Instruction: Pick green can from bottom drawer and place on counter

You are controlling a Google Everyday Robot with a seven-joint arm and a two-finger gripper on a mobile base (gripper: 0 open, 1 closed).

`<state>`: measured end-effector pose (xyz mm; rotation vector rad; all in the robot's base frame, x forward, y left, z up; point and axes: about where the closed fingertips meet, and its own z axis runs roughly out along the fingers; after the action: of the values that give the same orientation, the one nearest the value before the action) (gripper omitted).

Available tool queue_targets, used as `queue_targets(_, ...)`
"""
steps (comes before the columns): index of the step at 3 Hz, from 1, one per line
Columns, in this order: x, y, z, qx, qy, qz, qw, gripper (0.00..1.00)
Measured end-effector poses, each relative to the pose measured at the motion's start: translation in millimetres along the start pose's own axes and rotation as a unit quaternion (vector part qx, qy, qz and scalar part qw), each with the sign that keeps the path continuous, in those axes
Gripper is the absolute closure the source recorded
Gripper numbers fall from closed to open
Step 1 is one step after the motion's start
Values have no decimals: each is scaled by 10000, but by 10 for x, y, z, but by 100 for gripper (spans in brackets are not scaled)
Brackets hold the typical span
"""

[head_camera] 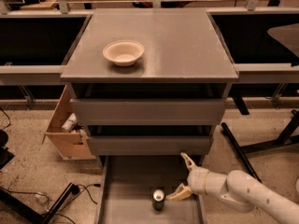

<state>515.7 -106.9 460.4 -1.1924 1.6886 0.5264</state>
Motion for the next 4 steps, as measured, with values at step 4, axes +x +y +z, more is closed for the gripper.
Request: queue_targets(4, 1755, 157, 907, -240, -697, 229, 9970, 0)
